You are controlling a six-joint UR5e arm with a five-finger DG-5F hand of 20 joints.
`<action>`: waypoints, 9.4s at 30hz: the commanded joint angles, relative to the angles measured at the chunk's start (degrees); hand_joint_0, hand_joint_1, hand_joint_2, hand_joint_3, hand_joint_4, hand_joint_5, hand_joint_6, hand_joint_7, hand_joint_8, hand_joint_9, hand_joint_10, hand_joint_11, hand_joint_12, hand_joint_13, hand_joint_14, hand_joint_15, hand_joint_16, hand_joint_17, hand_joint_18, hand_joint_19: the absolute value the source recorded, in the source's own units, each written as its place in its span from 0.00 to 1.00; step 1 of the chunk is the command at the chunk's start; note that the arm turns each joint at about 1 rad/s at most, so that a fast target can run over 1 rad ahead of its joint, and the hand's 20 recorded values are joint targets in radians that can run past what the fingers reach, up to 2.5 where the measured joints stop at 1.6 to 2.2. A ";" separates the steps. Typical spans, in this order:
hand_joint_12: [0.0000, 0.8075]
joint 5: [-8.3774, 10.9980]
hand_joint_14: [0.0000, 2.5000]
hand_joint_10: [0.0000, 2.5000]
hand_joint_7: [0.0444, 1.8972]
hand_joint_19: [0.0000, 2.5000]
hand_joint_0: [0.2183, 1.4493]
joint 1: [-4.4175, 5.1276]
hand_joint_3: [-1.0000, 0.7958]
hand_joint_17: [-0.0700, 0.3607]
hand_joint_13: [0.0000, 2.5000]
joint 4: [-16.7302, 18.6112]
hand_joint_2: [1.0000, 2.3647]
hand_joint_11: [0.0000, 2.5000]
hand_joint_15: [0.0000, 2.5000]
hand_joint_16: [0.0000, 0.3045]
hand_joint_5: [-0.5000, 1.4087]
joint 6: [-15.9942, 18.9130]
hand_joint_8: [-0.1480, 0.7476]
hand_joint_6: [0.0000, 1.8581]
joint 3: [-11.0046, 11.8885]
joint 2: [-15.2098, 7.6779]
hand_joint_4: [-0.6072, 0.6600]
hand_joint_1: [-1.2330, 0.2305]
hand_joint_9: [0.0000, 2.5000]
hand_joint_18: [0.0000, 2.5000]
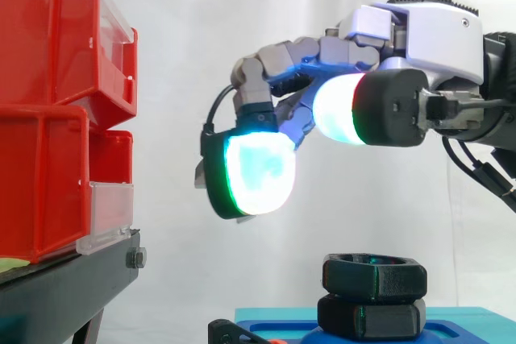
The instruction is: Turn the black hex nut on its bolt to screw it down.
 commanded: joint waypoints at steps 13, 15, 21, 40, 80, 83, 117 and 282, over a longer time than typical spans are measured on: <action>0.40 3.49 0.00 0.00 0.55 0.23 0.26 3.25 0.28 0.40 0.27 -0.23 0.00 0.09 0.07 0.15 0.25 0.06 0.47 0.27 -0.07 -0.03 0.60 0.64 0.39 0.22; 0.40 3.40 0.00 0.00 0.54 0.23 0.26 3.16 0.28 0.40 0.27 -0.58 0.00 0.09 0.07 0.15 0.25 0.06 0.47 0.27 -0.16 -0.03 0.60 0.64 0.39 0.21; 0.40 3.40 0.00 0.00 0.66 0.23 0.26 2.72 0.28 0.40 0.27 0.30 0.00 0.10 0.07 0.15 0.28 0.06 0.48 0.27 -3.85 -0.03 0.48 0.63 0.39 0.22; 0.40 2.79 0.00 0.00 0.74 0.23 0.26 1.67 0.28 0.39 0.28 1.70 0.00 0.11 0.07 0.14 0.28 -0.03 0.48 0.27 -4.12 -0.03 0.46 0.63 0.41 0.22; 0.40 -8.11 0.00 0.00 0.62 0.23 0.26 -5.27 0.28 0.39 0.28 -2.78 0.00 0.11 0.07 0.15 0.27 -0.11 0.48 0.27 3.35 -0.03 0.56 0.64 0.41 0.22; 0.40 -6.35 0.00 0.00 0.58 0.23 0.26 -4.13 0.28 0.39 0.28 -4.01 0.00 0.11 0.07 0.15 0.26 -0.11 0.47 0.27 4.06 0.06 0.60 0.64 0.40 0.22; 0.39 -0.47 0.00 0.00 0.62 0.23 0.26 1.23 0.28 0.39 0.27 -10.69 0.00 0.07 0.07 0.14 0.28 -4.68 0.46 0.27 0.19 -0.03 0.47 0.63 0.40 0.22; 0.41 -8.73 0.00 0.01 0.62 0.24 0.25 -3.43 0.28 0.41 0.31 -4.54 0.00 0.15 0.10 0.15 0.25 -9.34 0.49 0.27 1.95 -0.29 0.58 0.63 0.41 0.23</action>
